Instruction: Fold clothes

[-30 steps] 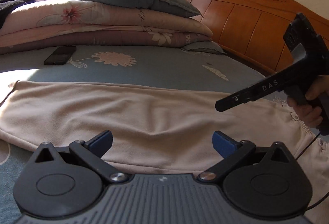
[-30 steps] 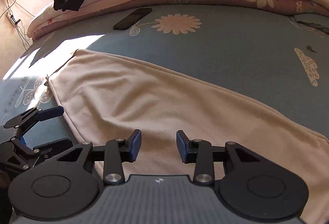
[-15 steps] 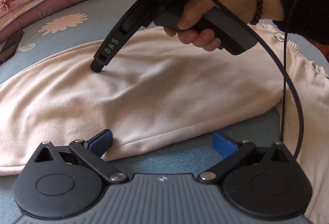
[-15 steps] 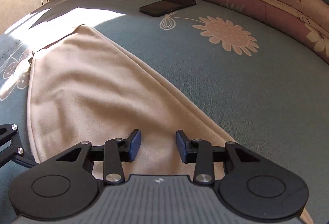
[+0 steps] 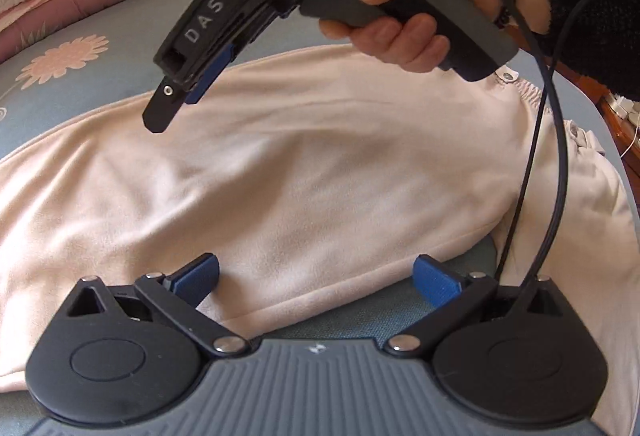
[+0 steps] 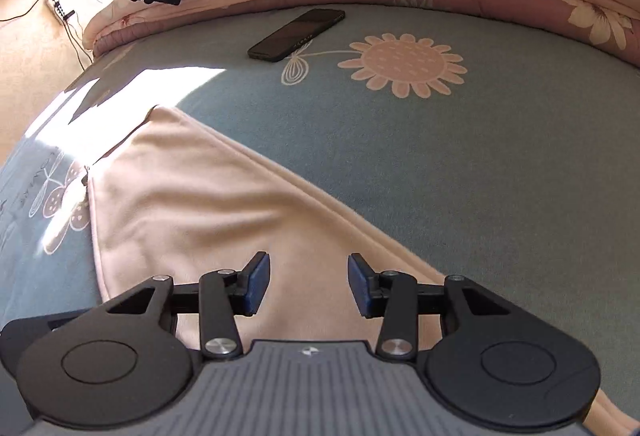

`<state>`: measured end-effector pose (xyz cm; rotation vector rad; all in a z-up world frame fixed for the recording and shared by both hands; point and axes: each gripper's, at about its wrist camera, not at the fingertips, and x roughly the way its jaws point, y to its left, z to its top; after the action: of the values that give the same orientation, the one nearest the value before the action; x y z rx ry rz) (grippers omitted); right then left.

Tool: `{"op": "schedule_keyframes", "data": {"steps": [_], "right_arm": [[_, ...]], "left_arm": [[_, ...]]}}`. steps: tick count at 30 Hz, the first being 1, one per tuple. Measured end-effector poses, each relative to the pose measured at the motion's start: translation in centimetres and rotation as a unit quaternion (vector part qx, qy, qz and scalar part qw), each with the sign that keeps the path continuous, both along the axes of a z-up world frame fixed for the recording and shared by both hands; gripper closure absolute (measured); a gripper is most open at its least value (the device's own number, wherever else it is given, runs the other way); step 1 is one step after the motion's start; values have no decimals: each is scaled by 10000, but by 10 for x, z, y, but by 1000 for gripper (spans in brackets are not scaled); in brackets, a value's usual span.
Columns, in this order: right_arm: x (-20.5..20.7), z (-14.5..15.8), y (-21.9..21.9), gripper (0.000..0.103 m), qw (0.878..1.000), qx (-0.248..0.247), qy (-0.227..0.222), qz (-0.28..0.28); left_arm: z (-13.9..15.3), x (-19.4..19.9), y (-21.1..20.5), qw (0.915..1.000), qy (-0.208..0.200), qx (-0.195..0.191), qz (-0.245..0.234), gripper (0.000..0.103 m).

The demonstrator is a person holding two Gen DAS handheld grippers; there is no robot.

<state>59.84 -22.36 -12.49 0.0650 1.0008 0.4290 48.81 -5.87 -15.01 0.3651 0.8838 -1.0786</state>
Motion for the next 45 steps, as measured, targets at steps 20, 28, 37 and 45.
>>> {"op": "schedule_keyframes", "data": {"steps": [20,28,37,45], "right_arm": [[-13,5,-16,51,9997,122,-204,-66],[-9,-27,45,50,9968,-412,-444,528],[-22,21,-30,38,9970,-431,-519,-380],[-114,5,-92,38,9876,-123,-17,-1564]], "left_arm": [[6,-4,2,9990,318,-1,326,1],[-2,-31,5,9997,81,96,209,1],[27,19,32,9968,244,24,756,1],[41,70,35,9907,92,-51,1353,1]]}}
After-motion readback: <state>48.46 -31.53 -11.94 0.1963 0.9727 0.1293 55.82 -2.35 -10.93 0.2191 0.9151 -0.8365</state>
